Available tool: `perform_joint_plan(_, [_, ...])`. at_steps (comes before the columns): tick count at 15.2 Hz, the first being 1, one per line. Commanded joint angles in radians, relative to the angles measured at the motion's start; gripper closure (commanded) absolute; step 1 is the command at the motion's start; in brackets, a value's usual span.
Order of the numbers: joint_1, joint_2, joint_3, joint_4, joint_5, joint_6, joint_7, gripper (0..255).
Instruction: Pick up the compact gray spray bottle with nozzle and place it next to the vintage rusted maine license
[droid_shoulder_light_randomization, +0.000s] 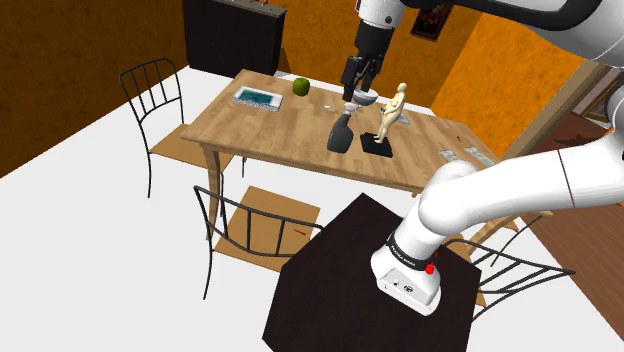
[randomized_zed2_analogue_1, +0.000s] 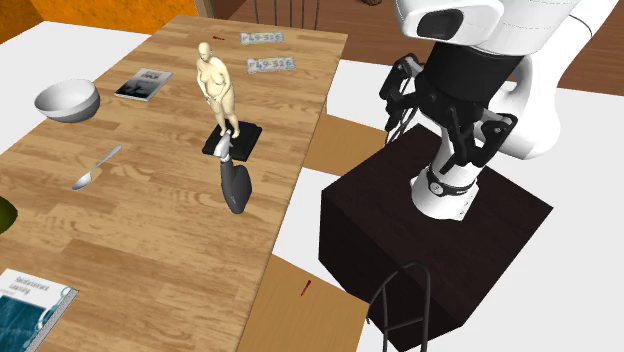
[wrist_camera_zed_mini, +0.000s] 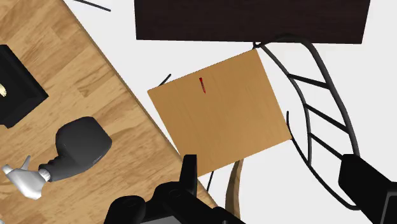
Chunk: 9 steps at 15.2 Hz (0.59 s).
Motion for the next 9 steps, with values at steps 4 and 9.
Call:
perform_joint_plan(4, [-0.012,0.028,-0.067,-0.02,-0.042,0.05,-0.094,0])
perform_joint_plan(9, [-0.03,0.106,-0.179,-0.023,-0.104,0.139,-0.246,0])
